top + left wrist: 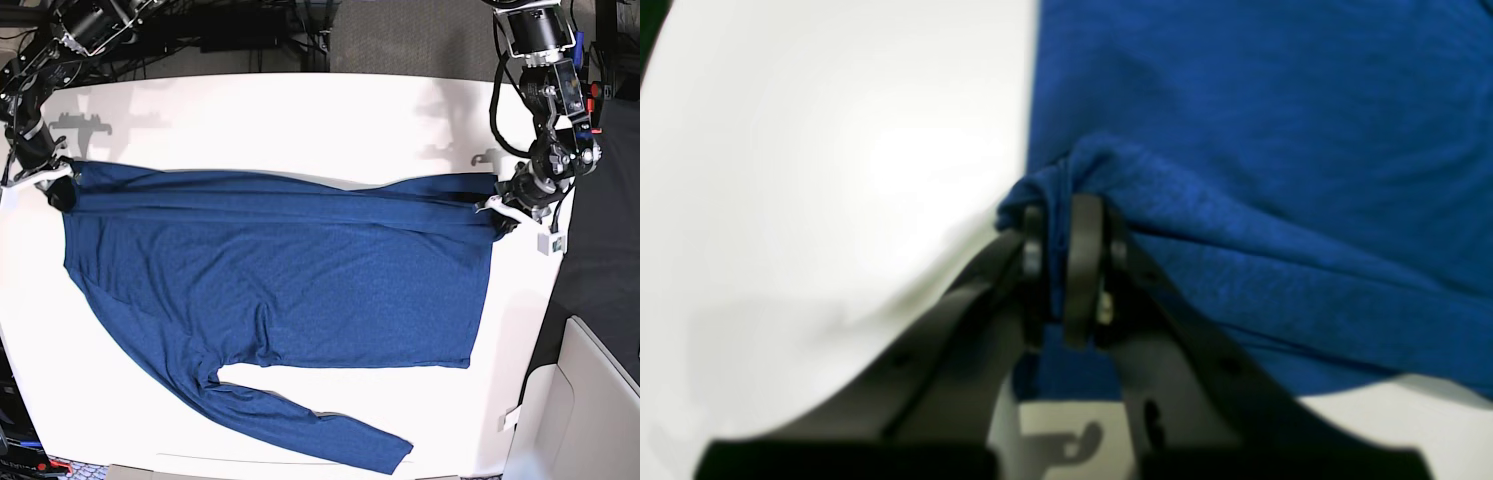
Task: Fold the T-shirt properly
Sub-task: 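Drag the shirt by its shoulders with both grippers to straighten it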
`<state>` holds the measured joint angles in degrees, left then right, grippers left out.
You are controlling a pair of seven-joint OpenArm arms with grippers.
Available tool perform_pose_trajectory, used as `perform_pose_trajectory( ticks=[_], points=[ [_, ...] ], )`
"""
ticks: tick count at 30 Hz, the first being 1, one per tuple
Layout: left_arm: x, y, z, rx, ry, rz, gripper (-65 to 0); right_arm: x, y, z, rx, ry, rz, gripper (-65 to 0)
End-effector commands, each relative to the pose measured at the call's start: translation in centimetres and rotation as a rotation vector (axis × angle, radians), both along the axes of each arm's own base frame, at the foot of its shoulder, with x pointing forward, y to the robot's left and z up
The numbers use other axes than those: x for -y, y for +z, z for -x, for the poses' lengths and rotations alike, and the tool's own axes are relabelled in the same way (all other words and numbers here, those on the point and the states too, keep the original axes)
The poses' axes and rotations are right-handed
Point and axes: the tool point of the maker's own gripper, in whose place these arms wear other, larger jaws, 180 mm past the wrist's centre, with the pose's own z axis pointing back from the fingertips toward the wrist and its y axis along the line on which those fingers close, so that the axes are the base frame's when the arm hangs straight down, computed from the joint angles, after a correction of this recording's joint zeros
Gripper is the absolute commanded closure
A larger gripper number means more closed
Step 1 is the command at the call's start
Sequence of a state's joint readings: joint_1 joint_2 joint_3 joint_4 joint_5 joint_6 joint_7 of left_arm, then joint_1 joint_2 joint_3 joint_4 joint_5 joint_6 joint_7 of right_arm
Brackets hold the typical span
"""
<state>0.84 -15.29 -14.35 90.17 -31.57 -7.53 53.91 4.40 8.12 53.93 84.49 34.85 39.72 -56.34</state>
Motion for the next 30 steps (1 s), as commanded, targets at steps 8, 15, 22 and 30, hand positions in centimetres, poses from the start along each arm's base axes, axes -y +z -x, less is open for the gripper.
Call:
perform_pose_trajectory(
  ticks=[8,15,22,30],
  points=[
    [1.0,-0.4,0.2,-0.057,-0.052,-0.008,-7.9,0.4,1.3,-0.5,0.043,0.007,0.022,-15.7],
    [1.5,1.6,0.0,-0.018,-0.084,-0.035,-23.9,0.1,1.6,0.5,0.028,0.026,0.031,-23.9],
    [0.4,1.0,0.9,-0.043,-0.078,-0.060,-25.5,1.8,3.9,1.1,0.050,0.027,0.115,-23.9],
    [0.6,-0.7,1.5,-0.097,-0.072,-0.034,-26.7,3.5,3.5,0.3,-0.055,0.004,0.243,-24.0]
  ],
)
